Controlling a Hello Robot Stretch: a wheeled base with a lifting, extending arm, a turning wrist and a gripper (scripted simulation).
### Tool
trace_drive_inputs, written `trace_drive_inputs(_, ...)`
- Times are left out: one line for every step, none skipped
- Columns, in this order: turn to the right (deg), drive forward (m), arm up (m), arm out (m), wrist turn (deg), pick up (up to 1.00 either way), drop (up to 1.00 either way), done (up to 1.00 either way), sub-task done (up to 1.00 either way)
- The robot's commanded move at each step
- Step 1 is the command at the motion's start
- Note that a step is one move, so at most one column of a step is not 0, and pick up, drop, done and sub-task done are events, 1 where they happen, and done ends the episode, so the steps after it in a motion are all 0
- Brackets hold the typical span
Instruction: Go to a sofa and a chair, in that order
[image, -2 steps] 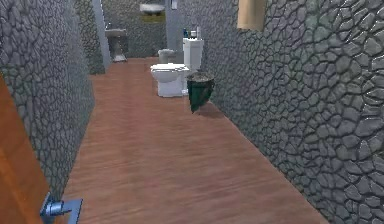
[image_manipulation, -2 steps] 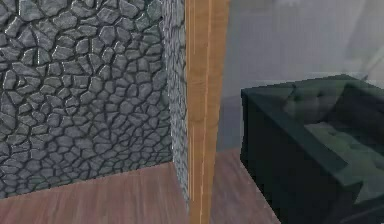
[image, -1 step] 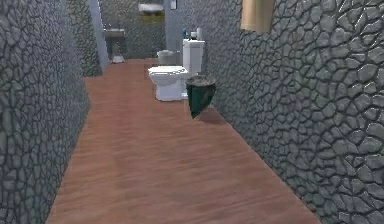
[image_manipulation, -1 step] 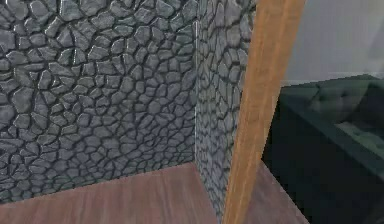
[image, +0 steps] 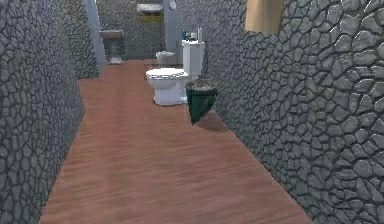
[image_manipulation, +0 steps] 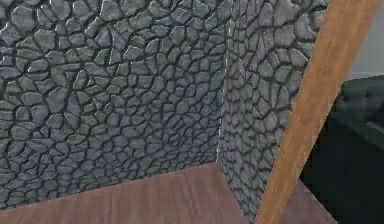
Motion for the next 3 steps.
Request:
trace_drive_inputs(45.0, 0.00, 0.00, 0.00, 0.0, 0.00, 0.00, 0.00, 0.00)
trace_drive_inputs(27.0, 0.00, 0.00, 0.00, 0.0, 0.00, 0.00, 0.00, 0.00)
trace_drive_inputs(0.0, 0.05, 0.00, 0.00, 0.0, 0.00, 0.00, 0.00, 0.00)
